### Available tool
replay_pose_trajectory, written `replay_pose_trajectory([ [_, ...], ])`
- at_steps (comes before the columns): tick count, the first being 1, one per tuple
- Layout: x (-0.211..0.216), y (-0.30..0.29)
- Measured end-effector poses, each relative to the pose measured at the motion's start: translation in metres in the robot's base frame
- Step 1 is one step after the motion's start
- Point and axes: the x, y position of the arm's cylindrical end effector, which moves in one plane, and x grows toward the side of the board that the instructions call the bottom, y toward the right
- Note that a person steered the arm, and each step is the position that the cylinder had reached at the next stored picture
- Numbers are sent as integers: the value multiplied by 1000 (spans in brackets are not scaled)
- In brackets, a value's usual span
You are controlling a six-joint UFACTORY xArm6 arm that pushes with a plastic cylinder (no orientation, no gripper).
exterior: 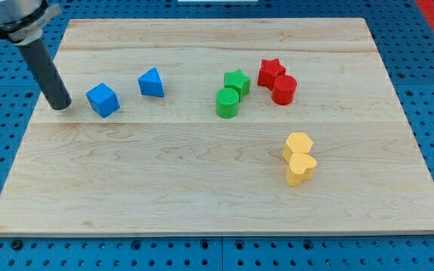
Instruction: Move the blue cube to the blue triangle
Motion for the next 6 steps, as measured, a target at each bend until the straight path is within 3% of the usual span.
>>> replay_pose_trajectory([
  [6, 4, 39],
])
